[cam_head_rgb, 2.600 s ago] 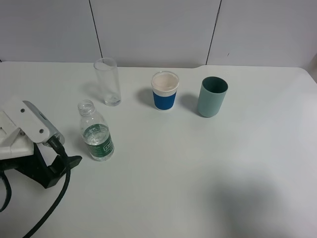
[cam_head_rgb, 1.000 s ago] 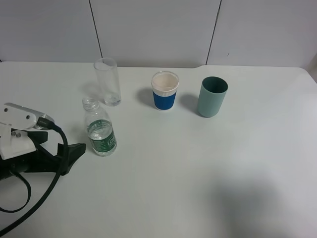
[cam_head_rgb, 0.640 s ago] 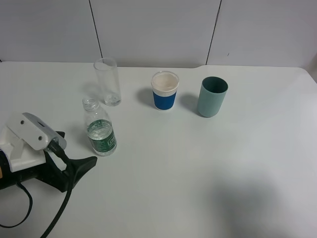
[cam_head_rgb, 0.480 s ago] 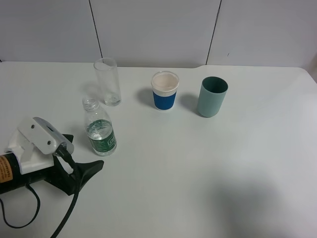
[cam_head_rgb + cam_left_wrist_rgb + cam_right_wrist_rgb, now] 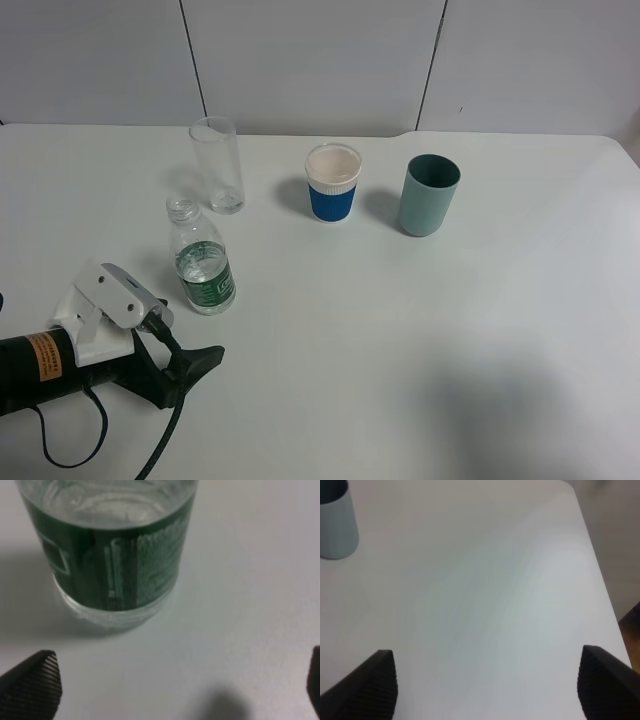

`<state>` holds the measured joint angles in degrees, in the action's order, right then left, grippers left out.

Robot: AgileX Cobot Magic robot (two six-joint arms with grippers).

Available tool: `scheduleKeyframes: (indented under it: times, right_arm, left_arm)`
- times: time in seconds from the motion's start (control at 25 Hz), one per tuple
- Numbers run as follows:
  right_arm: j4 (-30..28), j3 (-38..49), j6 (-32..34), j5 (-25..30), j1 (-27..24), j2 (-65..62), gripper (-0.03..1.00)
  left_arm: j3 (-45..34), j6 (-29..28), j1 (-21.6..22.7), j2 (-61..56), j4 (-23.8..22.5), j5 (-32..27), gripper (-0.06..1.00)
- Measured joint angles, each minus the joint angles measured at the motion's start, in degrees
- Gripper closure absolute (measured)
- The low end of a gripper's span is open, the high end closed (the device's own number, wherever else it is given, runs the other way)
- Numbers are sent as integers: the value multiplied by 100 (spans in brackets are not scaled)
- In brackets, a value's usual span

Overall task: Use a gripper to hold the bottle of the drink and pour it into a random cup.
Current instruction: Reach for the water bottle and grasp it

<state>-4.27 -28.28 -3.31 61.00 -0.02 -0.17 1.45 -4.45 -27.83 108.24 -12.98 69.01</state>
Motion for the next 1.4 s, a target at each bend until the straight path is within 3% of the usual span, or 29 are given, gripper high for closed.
scheduleKeyframes:
  times: [0.52, 0.88, 1.4]
  right_arm:
    - [0, 0, 0, 0, 0, 0, 23]
    - [0, 0, 0, 0, 0, 0, 23]
    - [0, 0, 0, 0, 0, 0, 23]
  left_arm:
    - [547, -230, 0, 17, 6, 20, -5]
    - [810, -236, 0, 24, 320, 15, -5]
    - [1200, -236, 0, 30, 4, 16, -5]
